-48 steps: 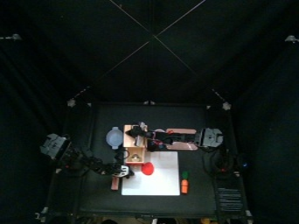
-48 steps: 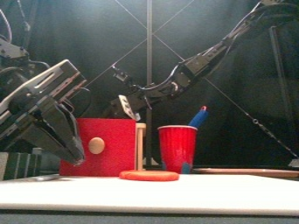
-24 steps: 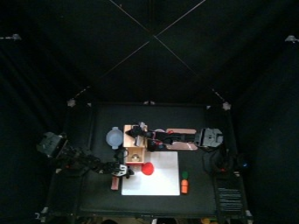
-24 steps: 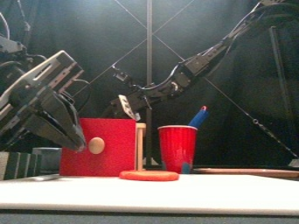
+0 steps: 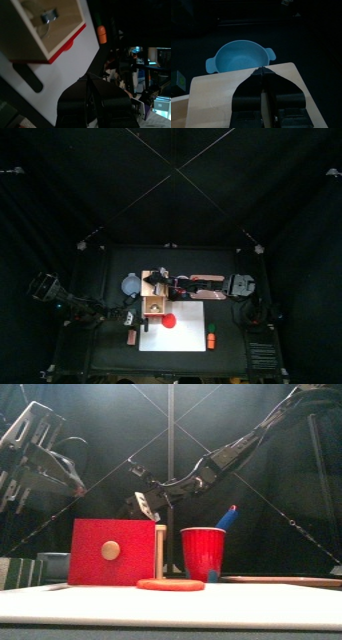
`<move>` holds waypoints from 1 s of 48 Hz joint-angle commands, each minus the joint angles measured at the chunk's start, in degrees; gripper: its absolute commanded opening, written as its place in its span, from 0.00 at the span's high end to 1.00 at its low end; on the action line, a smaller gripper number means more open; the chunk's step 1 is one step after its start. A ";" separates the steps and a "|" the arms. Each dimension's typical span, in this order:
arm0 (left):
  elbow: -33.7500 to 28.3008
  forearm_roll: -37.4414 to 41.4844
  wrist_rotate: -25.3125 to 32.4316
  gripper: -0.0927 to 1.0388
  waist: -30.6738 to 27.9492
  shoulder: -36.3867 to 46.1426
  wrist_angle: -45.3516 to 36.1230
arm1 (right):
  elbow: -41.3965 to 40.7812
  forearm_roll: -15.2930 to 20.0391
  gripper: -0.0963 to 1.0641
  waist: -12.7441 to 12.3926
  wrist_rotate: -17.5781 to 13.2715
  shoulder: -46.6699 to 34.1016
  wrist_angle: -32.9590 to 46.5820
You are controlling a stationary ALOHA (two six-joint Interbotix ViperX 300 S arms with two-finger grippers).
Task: Get the cutter from the drawer then cut the dough then place the extra dough in the bowl
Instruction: Place the cutter on the board
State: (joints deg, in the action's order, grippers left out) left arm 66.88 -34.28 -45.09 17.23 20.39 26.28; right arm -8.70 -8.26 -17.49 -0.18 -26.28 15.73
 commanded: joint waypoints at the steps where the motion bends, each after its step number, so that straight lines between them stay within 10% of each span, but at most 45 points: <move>1: 1.67 5.10 3.52 0.51 -4.31 3.96 4.22 | 0.18 0.26 0.89 0.18 -0.26 2.46 -0.88; 35: 6.15 24.96 38.50 0.51 -14.24 19.51 9.84 | -0.26 0.88 0.87 5.27 -0.44 12.57 -7.73; 48: 6.59 25.22 43.07 0.51 -14.33 19.78 9.84 | -0.18 3.78 0.58 11.78 -0.53 16.88 -25.49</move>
State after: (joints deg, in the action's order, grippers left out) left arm 74.18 -9.32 -2.64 3.16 40.17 35.60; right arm -9.67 -6.33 -7.65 -0.70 -12.48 -5.19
